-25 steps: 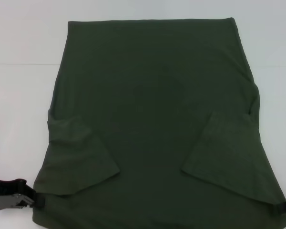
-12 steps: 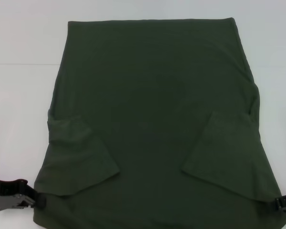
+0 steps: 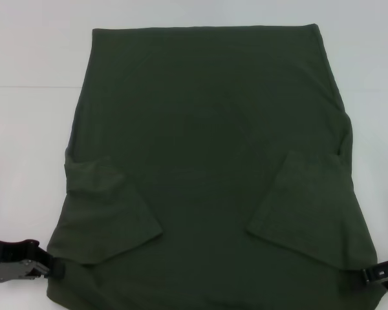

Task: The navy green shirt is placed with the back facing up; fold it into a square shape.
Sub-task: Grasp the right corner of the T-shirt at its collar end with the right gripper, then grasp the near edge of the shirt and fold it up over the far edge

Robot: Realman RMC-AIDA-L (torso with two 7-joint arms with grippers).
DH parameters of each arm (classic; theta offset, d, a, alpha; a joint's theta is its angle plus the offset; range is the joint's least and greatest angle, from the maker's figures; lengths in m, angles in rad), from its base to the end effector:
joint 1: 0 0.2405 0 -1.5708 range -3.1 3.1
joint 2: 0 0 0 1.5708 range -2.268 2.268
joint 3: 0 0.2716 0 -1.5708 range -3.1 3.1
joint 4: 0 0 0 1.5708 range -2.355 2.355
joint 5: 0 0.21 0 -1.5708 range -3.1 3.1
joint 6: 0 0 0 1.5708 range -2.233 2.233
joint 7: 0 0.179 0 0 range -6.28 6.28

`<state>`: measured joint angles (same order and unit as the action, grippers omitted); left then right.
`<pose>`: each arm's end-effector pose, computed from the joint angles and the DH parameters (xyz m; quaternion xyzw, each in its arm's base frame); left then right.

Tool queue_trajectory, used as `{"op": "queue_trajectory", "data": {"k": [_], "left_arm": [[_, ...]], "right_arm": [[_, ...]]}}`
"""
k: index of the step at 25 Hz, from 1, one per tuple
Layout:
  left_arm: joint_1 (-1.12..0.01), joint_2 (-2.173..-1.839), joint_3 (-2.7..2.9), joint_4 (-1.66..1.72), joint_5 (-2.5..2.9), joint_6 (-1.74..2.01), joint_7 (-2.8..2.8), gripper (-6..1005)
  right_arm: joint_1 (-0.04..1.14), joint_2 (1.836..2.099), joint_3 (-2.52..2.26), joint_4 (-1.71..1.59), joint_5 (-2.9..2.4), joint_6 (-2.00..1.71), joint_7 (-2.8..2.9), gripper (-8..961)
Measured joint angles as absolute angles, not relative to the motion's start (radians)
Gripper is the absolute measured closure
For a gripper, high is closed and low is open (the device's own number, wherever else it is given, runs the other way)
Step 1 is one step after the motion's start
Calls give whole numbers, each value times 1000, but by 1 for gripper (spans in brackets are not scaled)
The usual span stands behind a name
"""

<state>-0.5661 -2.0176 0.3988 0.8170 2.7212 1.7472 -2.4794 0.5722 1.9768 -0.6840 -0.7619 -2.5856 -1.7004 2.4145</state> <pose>-0.3459 0.3076 0.0112 -0.6947 -0.7156 -0.0280 0.0669 0.3339 0.3164 -0.0015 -0.7657 0.6408 -0.0326 0.0443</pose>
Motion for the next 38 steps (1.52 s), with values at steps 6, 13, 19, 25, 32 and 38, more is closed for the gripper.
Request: {"op": "queue_trajectory", "data": {"k": [6,13,19,25,32,38], "left_arm": [[-566,-2017,399,820,2716,1747,-2478,962],[-562,-2017,399,821,2713,1747,-2476,962],[-561,-2017,399,821,2713,1747,-2476,962],[-566,-2011,399,818,2713,1759,-2476,961],[-572,-1990,397,814,2715,1804,-2464,961],[-564,-1978,397,818,2724,1886,-2424,961]], "right_arm": [[576,1980,-689,-768,-2585,-1698,2406,134],[580,1980,-703,-768,-2585,-1699,2408,340],[580,1980,-710,-768,-2586,-1700,2410,468],[581,1980,-710,-769,-2586,-1706,2394,795],[592,1980,-713,-763,-2580,-1766,2329,872],[600,1980,-709,-727,-2577,-1888,2269,871]]}}
